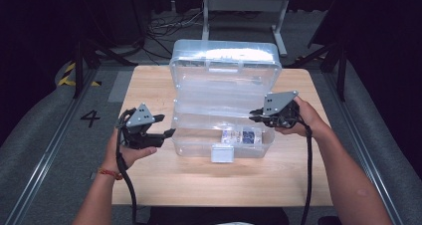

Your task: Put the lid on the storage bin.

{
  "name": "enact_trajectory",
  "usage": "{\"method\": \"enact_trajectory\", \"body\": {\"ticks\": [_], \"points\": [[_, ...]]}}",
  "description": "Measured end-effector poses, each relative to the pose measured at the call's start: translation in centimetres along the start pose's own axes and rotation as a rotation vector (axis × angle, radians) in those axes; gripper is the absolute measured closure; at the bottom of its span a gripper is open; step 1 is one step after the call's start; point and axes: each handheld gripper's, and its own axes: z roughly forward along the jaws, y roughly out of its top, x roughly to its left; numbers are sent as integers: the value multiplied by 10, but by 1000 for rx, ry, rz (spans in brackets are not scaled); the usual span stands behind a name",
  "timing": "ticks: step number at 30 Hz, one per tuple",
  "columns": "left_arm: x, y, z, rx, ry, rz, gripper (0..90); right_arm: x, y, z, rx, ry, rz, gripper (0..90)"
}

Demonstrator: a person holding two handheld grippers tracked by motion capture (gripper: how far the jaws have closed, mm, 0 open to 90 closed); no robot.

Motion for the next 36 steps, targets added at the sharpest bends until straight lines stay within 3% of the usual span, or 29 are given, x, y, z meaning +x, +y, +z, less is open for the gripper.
{"method": "enact_trajectory", "body": {"ticks": [5,6,9,13,22,24,29,36], "points": [[10,4,-4,-16,18,-21,463,0,-1,0,-2,-5,4,816],[14,6,-4,-33,16,-33,513,1,-1,0,-6,-4,4,816],[17,9,-3,-47,22,-36,541,1,-1,0,-8,-5,6,815],[22,13,3,-73,59,-56,659,3,-3,0,-14,-5,13,814],[28,29,19,-107,60,-34,887,6,-6,0,-32,-11,29,811],[29,36,24,-97,82,-21,894,6,-6,0,-31,-15,32,808],[33,41,35,-96,79,-31,896,12,-7,0,-19,-43,22,804],[35,44,46,-101,96,-47,896,21,-8,1,-13,-39,27,800]]}}
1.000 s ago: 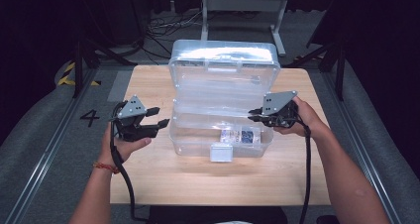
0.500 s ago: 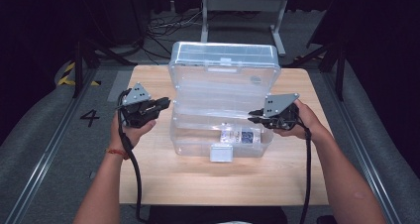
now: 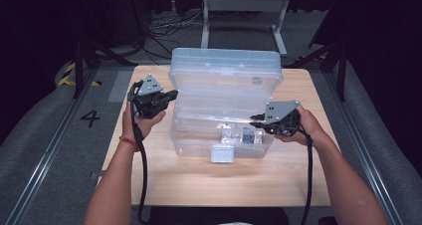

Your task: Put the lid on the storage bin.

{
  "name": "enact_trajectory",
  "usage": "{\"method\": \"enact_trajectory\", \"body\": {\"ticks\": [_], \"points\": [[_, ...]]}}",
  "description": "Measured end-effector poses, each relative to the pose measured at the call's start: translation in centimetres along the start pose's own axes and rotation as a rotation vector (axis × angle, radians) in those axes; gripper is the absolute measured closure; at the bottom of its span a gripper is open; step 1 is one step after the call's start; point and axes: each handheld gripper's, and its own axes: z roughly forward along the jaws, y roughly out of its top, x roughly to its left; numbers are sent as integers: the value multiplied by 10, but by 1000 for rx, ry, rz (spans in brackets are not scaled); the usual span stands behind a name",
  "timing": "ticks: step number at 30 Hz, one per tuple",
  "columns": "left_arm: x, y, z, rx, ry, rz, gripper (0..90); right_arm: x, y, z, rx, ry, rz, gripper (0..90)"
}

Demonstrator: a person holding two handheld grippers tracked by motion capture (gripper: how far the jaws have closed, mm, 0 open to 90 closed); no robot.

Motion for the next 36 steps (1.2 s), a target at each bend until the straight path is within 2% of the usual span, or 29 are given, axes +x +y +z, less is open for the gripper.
{"method": "enact_trajectory", "body": {"ticks": [2,6,7,10,12,16,19,22,24,25,26,29,31,36], "points": [[1,0,0,-4,9,-10,897,3,-1,1,3,2,-2,800],[2,-3,1,8,-13,-5,897,9,-3,1,5,5,23,801],[1,-4,2,7,-7,0,898,10,-4,1,4,5,21,801],[-1,-5,1,3,-15,-5,897,12,-8,1,-16,1,40,797],[-2,-7,0,8,-14,1,897,15,-9,1,-18,-15,41,791],[-5,-11,-2,34,-24,38,897,21,-14,-4,11,-40,33,779],[-7,-16,-5,50,-31,68,897,25,-21,-11,5,-44,46,763],[-9,-20,-7,60,-34,80,897,29,-30,-19,-4,-42,51,732],[-10,-23,-8,69,-41,81,897,30,-37,-25,-24,-43,74,731],[-11,-25,-7,63,-43,71,897,31,-41,-29,-48,-48,87,731],[-11,-26,-8,68,-43,81,897,31,-45,-35,-78,-50,113,728],[-14,-31,-9,58,-54,71,896,33,-52,-47,-103,-67,146,640],[-15,-34,-10,53,-57,69,897,34,-61,-55,-134,-56,178,647],[-18,-37,-14,54,-72,79,897,38,-76,-56,-124,-68,227,594]]}}
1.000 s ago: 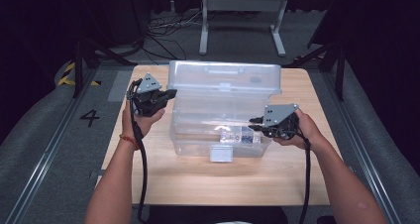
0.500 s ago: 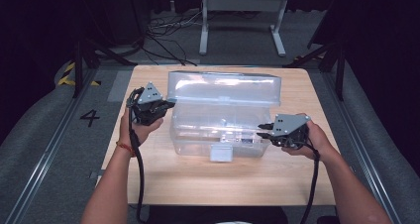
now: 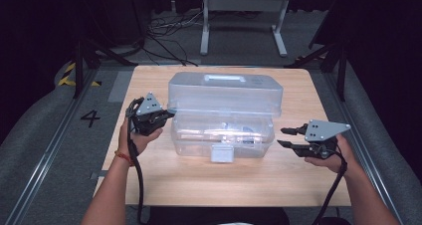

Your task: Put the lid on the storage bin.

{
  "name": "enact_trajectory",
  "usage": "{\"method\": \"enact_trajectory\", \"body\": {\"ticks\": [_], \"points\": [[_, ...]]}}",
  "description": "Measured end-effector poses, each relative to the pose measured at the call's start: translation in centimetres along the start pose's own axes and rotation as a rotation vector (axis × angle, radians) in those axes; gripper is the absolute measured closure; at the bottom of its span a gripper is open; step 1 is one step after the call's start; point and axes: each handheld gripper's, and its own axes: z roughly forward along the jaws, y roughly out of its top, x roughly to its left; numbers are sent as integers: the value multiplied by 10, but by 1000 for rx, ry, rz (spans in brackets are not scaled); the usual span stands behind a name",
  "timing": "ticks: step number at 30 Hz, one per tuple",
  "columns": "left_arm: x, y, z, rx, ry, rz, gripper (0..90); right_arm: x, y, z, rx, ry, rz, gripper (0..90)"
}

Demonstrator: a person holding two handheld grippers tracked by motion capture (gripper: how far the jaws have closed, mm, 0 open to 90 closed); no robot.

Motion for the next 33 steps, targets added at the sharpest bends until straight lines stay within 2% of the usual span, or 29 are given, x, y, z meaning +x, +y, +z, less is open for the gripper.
{"method": "enact_trajectory", "body": {"ticks": [2,5,10,14,17,20,28,30,33], "points": [[-1,-1,-1,2,-7,-4,897,1,-5,2,8,1,18,548],[-3,-2,-1,14,-13,-6,897,2,-10,3,10,-6,29,527],[-7,-6,-3,30,-15,-1,896,3,-16,2,2,-1,61,520],[-10,-8,-8,39,-23,9,897,8,-24,2,17,9,63,521],[-13,-10,-9,59,-16,25,896,10,-31,3,21,-5,78,526],[-16,-13,-10,67,-28,23,896,10,-37,5,3,-16,128,525],[-21,-25,-12,94,-27,30,892,10,-47,7,32,-18,136,512],[-23,-30,-11,109,-31,24,887,12,-50,7,45,-20,138,507],[-25,-36,-10,146,-26,42,866,14,-54,7,58,-20,134,499]]}}
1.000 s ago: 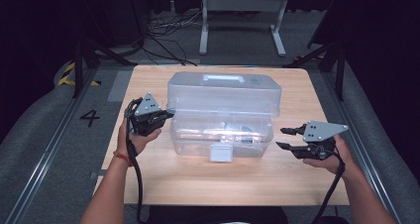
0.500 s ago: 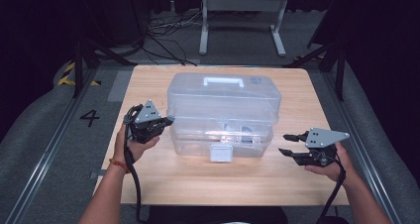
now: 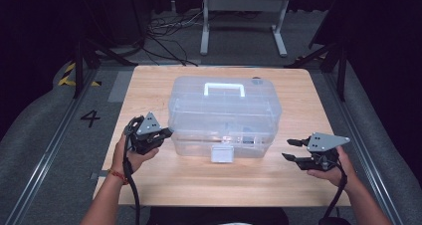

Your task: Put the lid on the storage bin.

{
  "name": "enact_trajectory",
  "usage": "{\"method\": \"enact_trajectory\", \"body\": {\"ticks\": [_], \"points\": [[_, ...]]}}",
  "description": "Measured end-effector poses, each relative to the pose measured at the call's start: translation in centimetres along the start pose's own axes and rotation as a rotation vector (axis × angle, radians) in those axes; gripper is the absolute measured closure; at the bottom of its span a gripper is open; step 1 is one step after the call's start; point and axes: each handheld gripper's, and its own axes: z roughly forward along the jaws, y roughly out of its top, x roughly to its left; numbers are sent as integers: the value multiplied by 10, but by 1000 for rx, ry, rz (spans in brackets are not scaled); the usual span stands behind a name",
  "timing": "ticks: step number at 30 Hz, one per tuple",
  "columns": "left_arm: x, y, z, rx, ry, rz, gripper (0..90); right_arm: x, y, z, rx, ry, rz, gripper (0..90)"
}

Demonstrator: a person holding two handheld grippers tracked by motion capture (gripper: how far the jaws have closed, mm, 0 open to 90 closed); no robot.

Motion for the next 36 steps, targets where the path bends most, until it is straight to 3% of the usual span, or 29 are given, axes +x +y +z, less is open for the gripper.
{"method": "enact_trajectory", "body": {"ticks": [6,9,11,15,18,23,28,29,32,36], "points": [[0,-21,2,98,20,21,791,0,-10,1,28,-22,1,483],[1,-26,1,105,20,14,738,0,-15,1,39,-17,8,480],[0,-31,-1,110,25,11,692,-1,-22,0,54,-10,22,468],[-6,-44,2,202,46,51,582,-3,-35,-6,32,6,62,439],[-8,-49,3,214,56,43,530,-4,-42,-7,43,2,79,420],[-10,-68,7,232,50,-4,378,-4,-66,-6,79,-17,139,353],[-2,-97,8,229,20,-89,306,-3,-85,-7,72,-14,203,306],[-2,-97,8,229,20,-89,301,-3,-85,-7,72,-14,203,306],[0,-115,2,209,-14,-134,263,-5,-96,-9,77,-61,265,267],[0,-123,-4,192,-32,-146,234,-7,-101,-9,78,-99,306,244]]}}
